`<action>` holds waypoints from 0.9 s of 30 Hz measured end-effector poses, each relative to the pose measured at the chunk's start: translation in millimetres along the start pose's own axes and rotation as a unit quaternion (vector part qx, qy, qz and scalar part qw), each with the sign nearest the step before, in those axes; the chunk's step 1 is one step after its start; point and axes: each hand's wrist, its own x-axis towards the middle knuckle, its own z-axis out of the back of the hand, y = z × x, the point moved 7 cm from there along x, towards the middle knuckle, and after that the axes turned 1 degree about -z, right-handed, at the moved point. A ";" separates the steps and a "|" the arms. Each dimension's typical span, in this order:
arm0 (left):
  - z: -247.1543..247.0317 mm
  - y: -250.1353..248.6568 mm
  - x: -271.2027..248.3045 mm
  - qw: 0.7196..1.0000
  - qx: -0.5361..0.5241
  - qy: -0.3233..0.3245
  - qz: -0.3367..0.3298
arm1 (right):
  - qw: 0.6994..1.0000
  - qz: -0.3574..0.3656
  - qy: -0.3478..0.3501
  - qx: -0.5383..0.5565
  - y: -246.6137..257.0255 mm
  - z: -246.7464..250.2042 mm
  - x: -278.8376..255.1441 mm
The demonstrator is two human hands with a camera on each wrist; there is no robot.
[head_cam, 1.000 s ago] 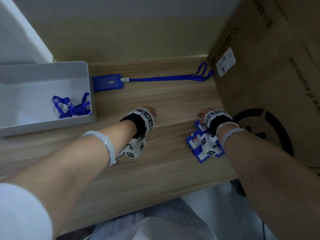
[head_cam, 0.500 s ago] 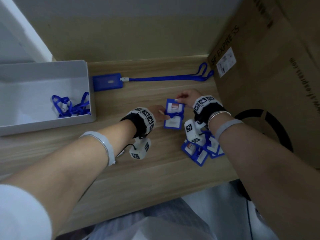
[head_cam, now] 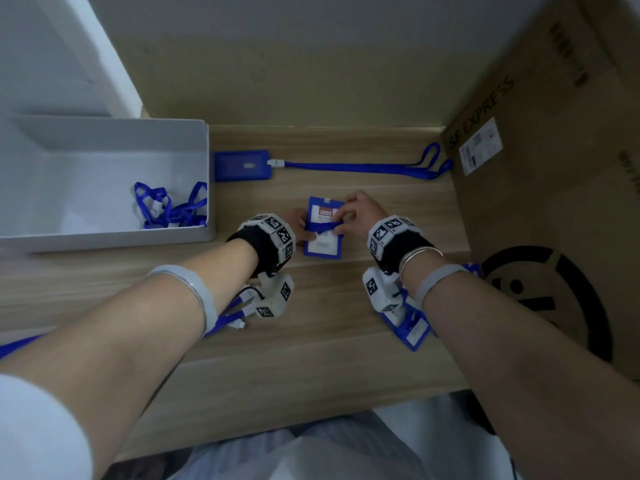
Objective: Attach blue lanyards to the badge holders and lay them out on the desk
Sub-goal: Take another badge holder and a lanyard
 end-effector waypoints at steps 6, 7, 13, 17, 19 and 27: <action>17.6 10.3 -7.0 0.999 0.014 0.033 -0.010 | 0.991 -0.063 -0.010 0.119 -6.5 0.5 -2.8; 19.3 12.6 -8.4 0.999 -0.002 0.049 -0.018 | 0.991 -0.069 -0.005 0.119 -9.3 1.0 -2.8; 20.4 20.2 -21.2 0.989 0.084 0.122 -0.023 | 0.971 -0.149 -0.028 0.187 -27.4 8.0 -0.8; 22.2 21.3 -25.8 0.956 0.256 0.137 -0.034 | 0.980 -0.168 -0.029 0.105 -30.8 12.7 0.2; 25.7 25.0 -28.9 0.944 0.293 0.145 -0.037 | 0.981 -0.186 -0.033 0.050 -42.7 13.2 5.6; 41.3 40.8 -38.3 0.945 0.291 0.146 -0.045 | 0.967 -0.192 0.114 -0.123 -30.1 -3.5 -27.8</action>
